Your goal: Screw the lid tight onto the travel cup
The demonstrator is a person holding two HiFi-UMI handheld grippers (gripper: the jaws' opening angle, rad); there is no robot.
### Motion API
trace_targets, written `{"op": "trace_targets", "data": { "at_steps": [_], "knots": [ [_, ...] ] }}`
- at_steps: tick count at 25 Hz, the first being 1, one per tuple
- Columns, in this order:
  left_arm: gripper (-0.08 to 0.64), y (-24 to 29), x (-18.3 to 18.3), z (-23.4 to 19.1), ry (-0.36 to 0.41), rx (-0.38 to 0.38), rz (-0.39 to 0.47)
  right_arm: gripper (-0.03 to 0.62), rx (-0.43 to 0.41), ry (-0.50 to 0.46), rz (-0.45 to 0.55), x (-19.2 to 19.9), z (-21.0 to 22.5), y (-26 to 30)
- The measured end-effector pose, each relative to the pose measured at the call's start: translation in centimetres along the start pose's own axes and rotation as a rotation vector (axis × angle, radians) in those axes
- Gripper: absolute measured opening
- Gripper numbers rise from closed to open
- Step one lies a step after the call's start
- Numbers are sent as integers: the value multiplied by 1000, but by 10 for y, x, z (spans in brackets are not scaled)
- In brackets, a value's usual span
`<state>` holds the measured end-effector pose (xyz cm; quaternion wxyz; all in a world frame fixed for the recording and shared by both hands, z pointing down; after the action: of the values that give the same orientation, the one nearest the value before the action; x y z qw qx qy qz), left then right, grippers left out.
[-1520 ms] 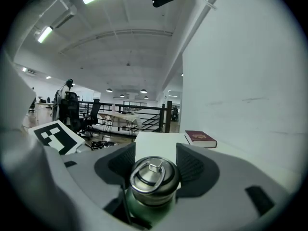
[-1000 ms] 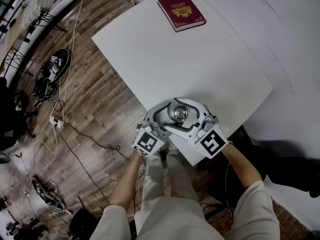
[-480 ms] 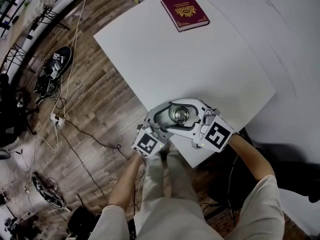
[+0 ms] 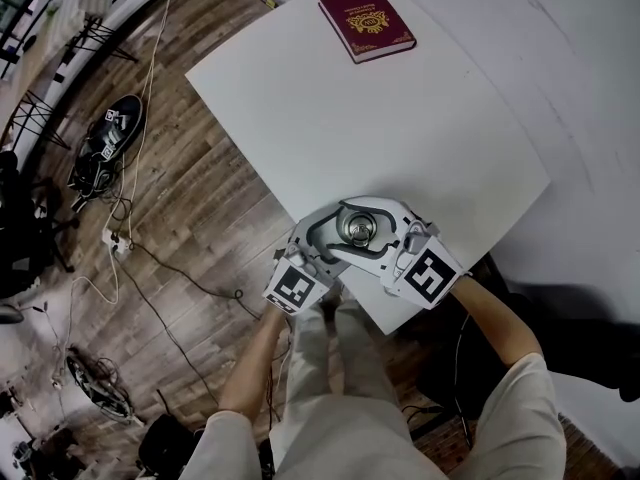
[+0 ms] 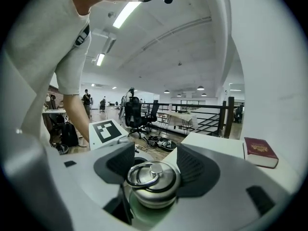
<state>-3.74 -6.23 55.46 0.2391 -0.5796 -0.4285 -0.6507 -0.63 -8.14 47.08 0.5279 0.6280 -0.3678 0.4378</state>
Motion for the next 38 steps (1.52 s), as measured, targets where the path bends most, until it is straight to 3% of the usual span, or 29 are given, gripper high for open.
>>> {"op": "trace_targets", "data": {
  "at_steps": [17,27,34,37,38],
  "knots": [
    [328,2,0,0,-7,1,-5,267,527,143,19,2,3,0],
    [328,0,-2,1,-7,-2,-5,267,772,216,40,-1,4,-1],
    [328,0,-1,1,-2,-1,-3,270,815,243,70,-2,3,-1],
    [328,1,-1,1,-3,-1,-4,275,736,241,111,-2,2,-2],
    [328,1,-1,1,-5,0,-4,318,692,231,126,-2,2,-3]
  ]
}}
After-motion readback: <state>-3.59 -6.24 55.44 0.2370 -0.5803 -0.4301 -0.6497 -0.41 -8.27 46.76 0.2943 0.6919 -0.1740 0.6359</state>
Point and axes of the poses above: the fingertips, and each gripper's own axes: y forward along the fingers, z to its right, x out of its underside, the point moved 5 cm from there along -y, backward along the fingers, and after that the axes turned 1 degree about -z, right-handed, at the moved point
